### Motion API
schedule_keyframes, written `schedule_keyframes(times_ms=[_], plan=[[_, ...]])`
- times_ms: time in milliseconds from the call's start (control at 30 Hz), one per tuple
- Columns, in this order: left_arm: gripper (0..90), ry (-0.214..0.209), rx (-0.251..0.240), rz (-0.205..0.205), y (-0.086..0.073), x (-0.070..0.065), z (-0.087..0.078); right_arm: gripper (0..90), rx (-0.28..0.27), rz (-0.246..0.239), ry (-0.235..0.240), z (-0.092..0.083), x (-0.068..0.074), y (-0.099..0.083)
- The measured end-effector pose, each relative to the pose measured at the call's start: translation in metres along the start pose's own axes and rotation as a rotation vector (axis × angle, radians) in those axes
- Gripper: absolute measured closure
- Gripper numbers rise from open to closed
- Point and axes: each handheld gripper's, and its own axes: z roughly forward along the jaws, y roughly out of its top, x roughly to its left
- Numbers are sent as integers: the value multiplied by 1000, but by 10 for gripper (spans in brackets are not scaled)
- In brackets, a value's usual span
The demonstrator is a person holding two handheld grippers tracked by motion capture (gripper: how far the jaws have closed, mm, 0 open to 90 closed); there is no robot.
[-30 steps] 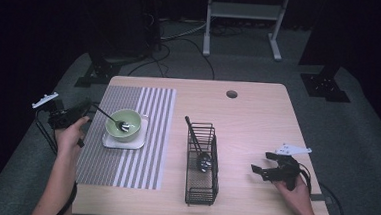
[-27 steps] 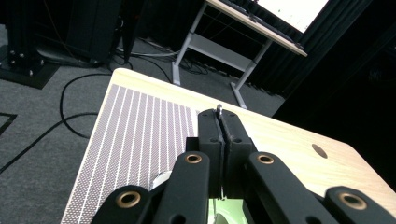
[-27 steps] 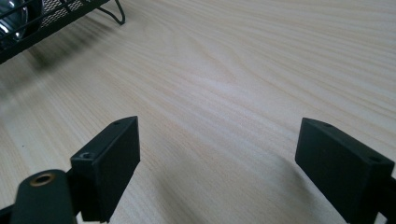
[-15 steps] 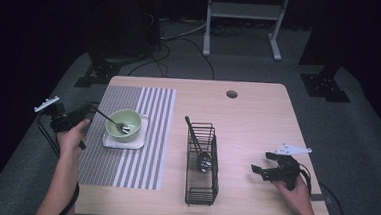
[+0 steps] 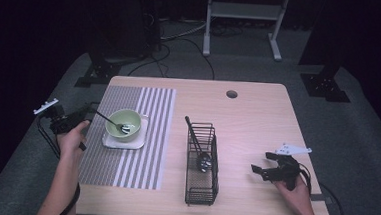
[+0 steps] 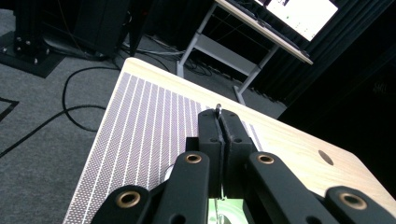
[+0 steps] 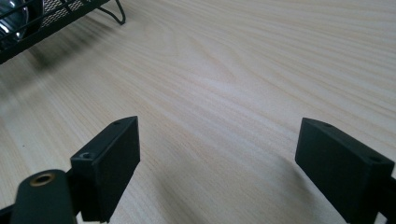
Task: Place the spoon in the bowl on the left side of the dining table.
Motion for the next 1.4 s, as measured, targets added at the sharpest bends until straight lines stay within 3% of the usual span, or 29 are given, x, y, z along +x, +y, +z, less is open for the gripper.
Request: schedule_keyframes(times_ms=[600, 1100, 1400], plan=[[872, -19, 6, -70, -16, 14, 4, 129, -5, -1, 2, 0, 0, 0], [828, -12, 33, -60, -25, 20, 5, 130, -2, -7, -4, 0, 1, 0], [723, -21, 45, -57, -32, 23, 3, 130, 0, -8, -8, 0, 1, 0]])
